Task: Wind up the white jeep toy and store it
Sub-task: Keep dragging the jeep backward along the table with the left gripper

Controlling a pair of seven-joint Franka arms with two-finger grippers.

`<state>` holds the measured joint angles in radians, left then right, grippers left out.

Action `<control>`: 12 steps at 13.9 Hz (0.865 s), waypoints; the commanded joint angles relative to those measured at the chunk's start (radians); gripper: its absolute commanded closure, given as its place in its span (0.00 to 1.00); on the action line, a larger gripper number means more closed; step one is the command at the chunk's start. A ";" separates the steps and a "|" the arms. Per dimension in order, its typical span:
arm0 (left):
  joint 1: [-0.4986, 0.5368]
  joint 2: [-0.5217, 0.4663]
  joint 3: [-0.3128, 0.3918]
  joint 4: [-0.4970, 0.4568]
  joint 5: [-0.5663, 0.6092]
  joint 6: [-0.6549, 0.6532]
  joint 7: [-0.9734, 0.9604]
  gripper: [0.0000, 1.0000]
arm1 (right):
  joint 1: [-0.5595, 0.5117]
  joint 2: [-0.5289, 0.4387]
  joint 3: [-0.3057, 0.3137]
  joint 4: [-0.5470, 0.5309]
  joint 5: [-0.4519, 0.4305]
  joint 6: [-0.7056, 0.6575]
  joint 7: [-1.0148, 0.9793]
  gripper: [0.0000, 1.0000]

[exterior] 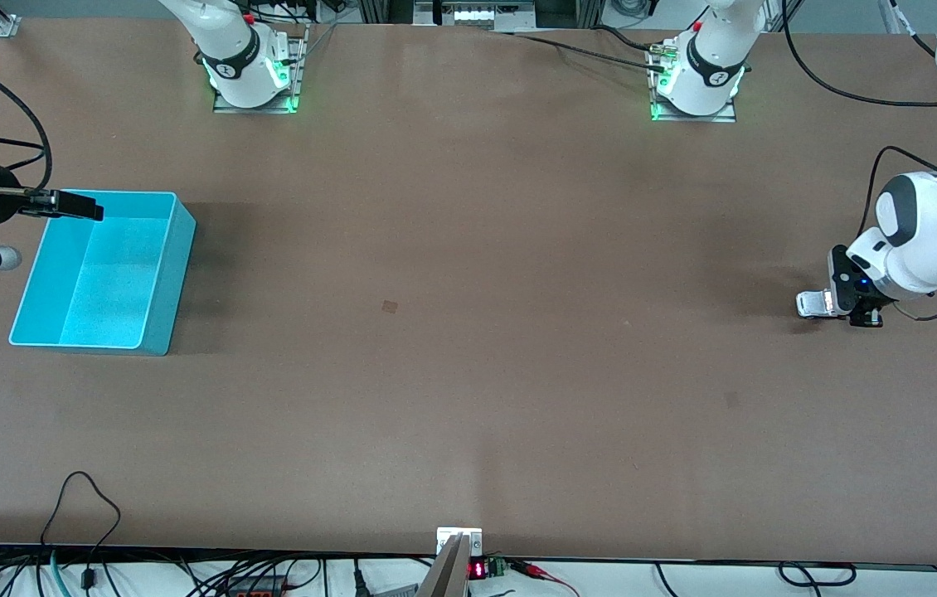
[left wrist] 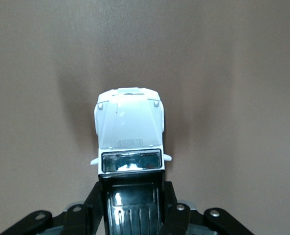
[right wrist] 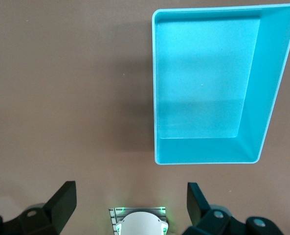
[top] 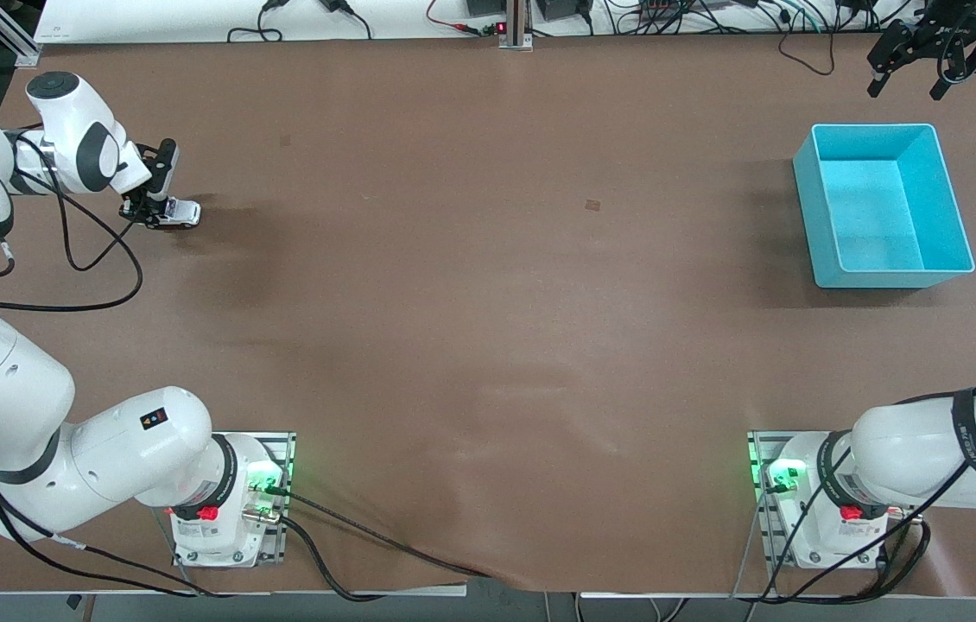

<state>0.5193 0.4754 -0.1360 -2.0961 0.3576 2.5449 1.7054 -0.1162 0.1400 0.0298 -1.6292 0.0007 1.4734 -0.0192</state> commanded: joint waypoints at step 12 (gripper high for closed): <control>0.047 0.083 -0.057 0.065 0.031 0.005 0.069 0.00 | -0.008 -0.002 0.005 0.006 -0.001 -0.015 -0.002 0.00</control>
<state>0.5459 0.4983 -0.1440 -2.0677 0.3576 2.5364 1.7586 -0.1164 0.1401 0.0298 -1.6292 0.0007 1.4729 -0.0192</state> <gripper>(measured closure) 0.423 0.000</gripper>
